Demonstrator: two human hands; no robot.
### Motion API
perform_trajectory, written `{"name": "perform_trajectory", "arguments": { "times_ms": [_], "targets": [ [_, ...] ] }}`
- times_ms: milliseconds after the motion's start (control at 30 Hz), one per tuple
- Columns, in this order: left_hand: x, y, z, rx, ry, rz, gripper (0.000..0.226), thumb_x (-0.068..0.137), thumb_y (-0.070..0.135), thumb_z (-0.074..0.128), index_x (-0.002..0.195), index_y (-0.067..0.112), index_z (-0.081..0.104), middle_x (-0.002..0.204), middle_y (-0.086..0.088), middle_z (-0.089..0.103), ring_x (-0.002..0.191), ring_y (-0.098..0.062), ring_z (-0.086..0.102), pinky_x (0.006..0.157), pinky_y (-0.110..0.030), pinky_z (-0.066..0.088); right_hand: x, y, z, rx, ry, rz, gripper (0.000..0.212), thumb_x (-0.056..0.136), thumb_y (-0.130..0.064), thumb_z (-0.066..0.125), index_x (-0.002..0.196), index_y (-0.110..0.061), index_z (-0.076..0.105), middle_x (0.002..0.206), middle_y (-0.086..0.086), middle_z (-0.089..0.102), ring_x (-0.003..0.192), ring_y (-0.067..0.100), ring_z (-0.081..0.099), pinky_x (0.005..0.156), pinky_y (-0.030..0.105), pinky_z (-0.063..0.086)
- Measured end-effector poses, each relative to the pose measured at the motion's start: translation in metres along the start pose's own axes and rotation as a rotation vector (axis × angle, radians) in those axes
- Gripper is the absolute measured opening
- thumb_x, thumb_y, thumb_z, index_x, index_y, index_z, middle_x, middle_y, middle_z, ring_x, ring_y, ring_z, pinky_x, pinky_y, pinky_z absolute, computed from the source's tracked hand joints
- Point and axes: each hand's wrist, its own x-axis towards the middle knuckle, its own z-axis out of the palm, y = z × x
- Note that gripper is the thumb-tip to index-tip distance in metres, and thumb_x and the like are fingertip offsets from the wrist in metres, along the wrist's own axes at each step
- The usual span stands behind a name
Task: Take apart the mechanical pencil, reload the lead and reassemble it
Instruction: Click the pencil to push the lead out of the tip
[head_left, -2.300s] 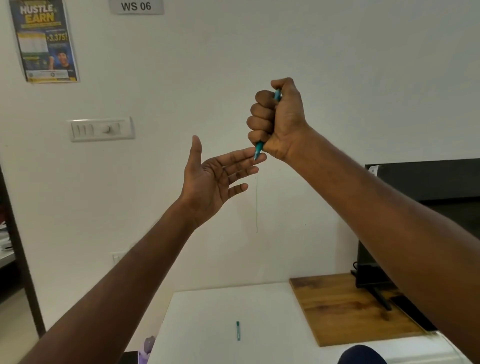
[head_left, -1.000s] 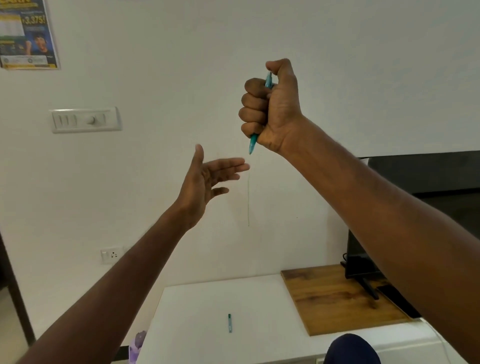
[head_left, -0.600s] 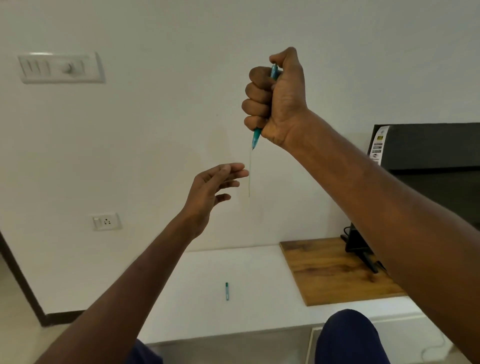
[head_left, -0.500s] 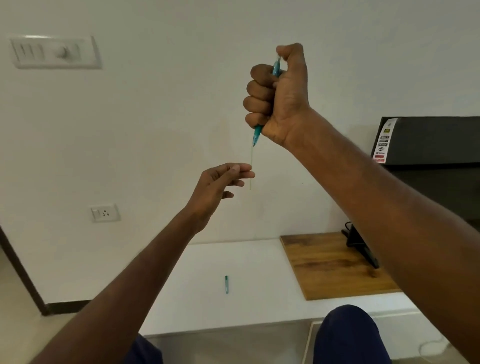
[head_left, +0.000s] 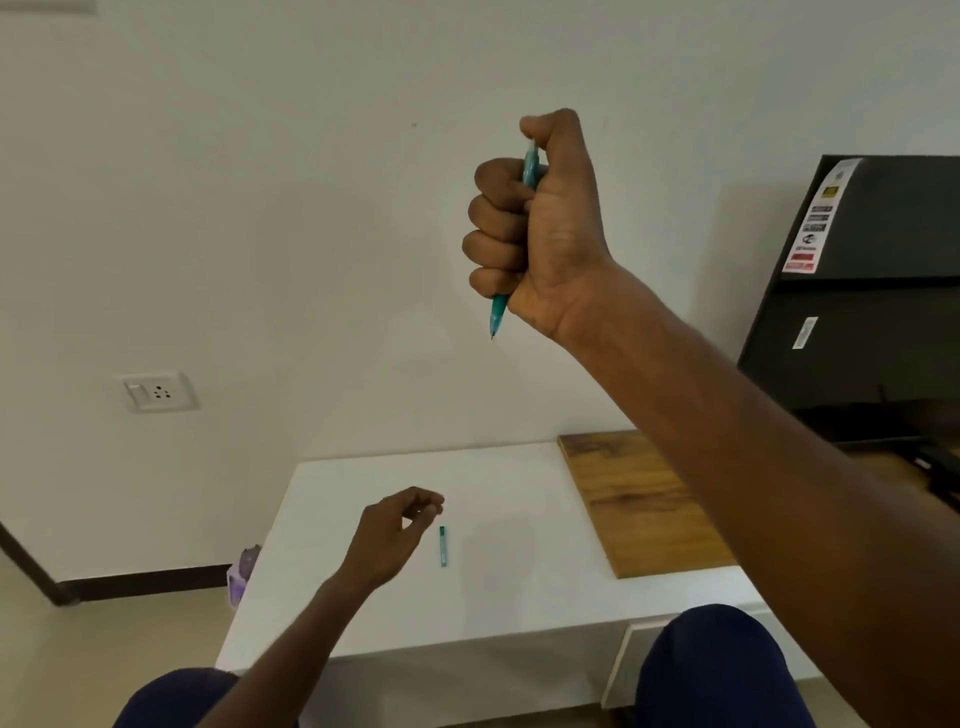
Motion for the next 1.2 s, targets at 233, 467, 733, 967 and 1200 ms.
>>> {"name": "perform_trajectory", "arguments": {
  "times_ms": [233, 467, 733, 967, 1200],
  "targets": [
    [0.001, -0.090, 0.051, 0.606, -0.084, 0.031, 0.060, 0.113, 0.032, 0.049, 0.168, 0.015, 0.033, 0.178, -0.004, 0.029, 0.164, -0.027, 0.029, 0.127, -0.040, 0.034, 0.012, 0.070, -0.037, 0.088, 0.027, 0.098, 0.047, 0.103, -0.043, 0.027, 0.062, -0.024, 0.014, 0.052, -0.006, 0.012, 0.044, 0.011, 0.008, 0.047, 0.018, 0.016],
    [0.026, -0.139, 0.072, 0.717, -0.255, -0.074, 0.066, 0.117, 0.034, 0.033, 0.173, 0.008, 0.009, 0.183, -0.008, -0.002, 0.170, -0.027, 0.000, 0.137, -0.039, 0.010, 0.021, 0.138, -0.076, 0.172, 0.087, 0.208, 0.051, 0.103, -0.043, 0.027, 0.056, -0.025, 0.018, 0.048, -0.007, 0.014, 0.041, 0.011, 0.010, 0.045, 0.016, 0.017],
    [0.023, -0.158, 0.102, 0.564, -0.202, -0.132, 0.066, 0.117, 0.034, 0.027, 0.173, 0.011, 0.001, 0.183, -0.003, -0.004, 0.170, -0.022, -0.003, 0.137, -0.042, 0.002, 0.029, 0.165, -0.106, 0.271, 0.115, 0.225, 0.056, 0.103, -0.045, 0.026, 0.051, -0.025, 0.022, 0.044, -0.008, 0.019, 0.038, 0.009, 0.014, 0.043, 0.015, 0.021],
    [0.022, -0.163, 0.110, 0.592, -0.140, -0.104, 0.067, 0.116, 0.040, 0.029, 0.174, 0.014, 0.007, 0.183, -0.001, 0.001, 0.170, -0.022, 0.001, 0.138, -0.043, 0.006, 0.028, 0.186, -0.118, 0.320, 0.161, 0.257, 0.057, 0.103, -0.044, 0.026, 0.049, -0.025, 0.027, 0.043, -0.009, 0.021, 0.037, 0.008, 0.015, 0.042, 0.015, 0.021],
    [0.022, -0.167, 0.111, 0.604, -0.106, -0.084, 0.067, 0.116, 0.039, 0.032, 0.174, 0.013, 0.010, 0.183, -0.003, 0.006, 0.170, -0.023, 0.005, 0.137, -0.044, 0.009, 0.028, 0.191, -0.122, 0.374, 0.145, 0.301, 0.059, 0.101, -0.053, 0.029, 0.050, -0.025, 0.027, 0.043, -0.009, 0.021, 0.039, 0.008, 0.013, 0.041, 0.015, 0.017]
  ]
}}
